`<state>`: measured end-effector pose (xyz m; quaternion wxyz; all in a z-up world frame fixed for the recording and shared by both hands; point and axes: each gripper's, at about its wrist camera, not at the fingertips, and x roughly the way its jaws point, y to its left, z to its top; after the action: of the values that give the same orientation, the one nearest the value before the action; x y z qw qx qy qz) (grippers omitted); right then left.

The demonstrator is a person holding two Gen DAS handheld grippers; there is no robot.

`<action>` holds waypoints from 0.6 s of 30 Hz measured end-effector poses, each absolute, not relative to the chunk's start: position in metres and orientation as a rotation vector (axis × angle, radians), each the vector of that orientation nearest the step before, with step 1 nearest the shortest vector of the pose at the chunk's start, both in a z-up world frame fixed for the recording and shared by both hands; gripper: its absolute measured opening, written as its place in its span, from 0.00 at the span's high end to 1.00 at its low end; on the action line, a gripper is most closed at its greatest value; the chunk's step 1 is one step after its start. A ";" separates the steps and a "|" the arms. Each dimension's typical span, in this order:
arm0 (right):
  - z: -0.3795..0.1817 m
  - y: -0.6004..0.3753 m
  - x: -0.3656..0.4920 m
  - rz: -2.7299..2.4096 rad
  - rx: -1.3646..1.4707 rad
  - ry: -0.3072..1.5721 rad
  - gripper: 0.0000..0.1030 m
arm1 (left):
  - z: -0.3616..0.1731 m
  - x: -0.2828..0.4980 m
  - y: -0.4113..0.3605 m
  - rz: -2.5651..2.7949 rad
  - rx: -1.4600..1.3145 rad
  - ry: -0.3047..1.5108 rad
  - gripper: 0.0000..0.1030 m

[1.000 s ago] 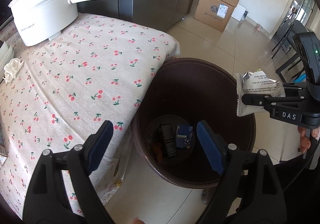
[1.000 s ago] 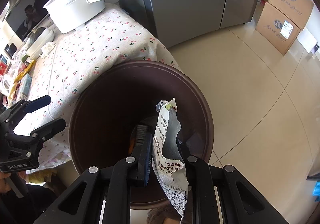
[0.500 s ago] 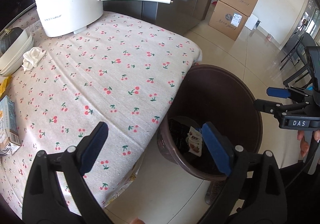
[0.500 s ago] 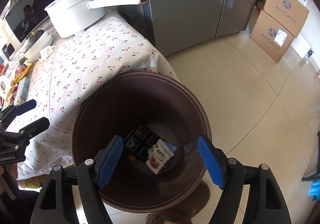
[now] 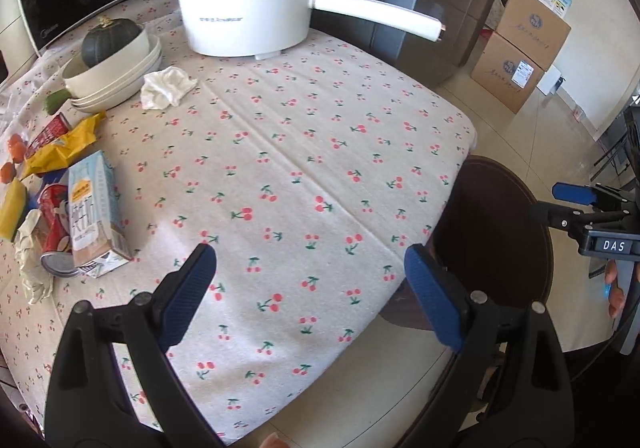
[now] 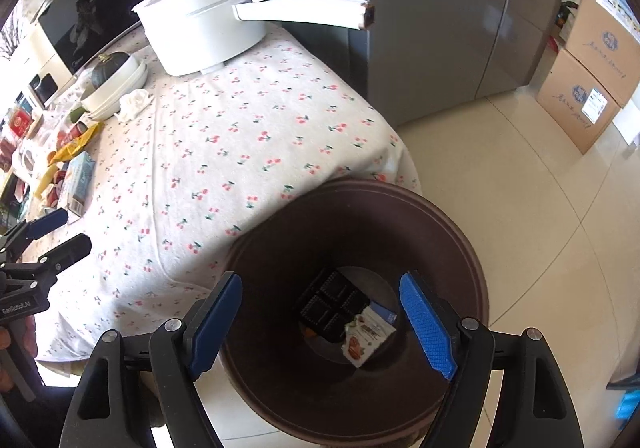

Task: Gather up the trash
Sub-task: 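Reach the left tool to the crumpled cloth and grasp it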

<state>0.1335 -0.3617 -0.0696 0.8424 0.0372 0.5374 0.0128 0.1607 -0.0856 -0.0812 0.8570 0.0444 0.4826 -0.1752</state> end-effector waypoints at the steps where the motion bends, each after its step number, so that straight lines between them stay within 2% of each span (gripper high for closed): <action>1: -0.068 -0.353 0.138 0.040 0.067 1.134 0.19 | -0.080 0.164 -0.074 -0.345 0.082 1.015 0.08; 10: -0.053 -0.280 0.170 0.152 -0.015 1.113 0.18 | -0.070 0.192 0.041 -0.124 -0.071 1.014 0.08; 18: -0.059 -0.223 0.199 0.234 -0.030 1.132 0.18 | -0.089 0.216 0.128 0.053 -0.183 1.056 0.08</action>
<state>0.1991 -0.2233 -0.0591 0.8376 -0.0143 0.5348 0.1107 0.2163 0.1283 -0.0887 0.8596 -0.0874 0.5029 0.0251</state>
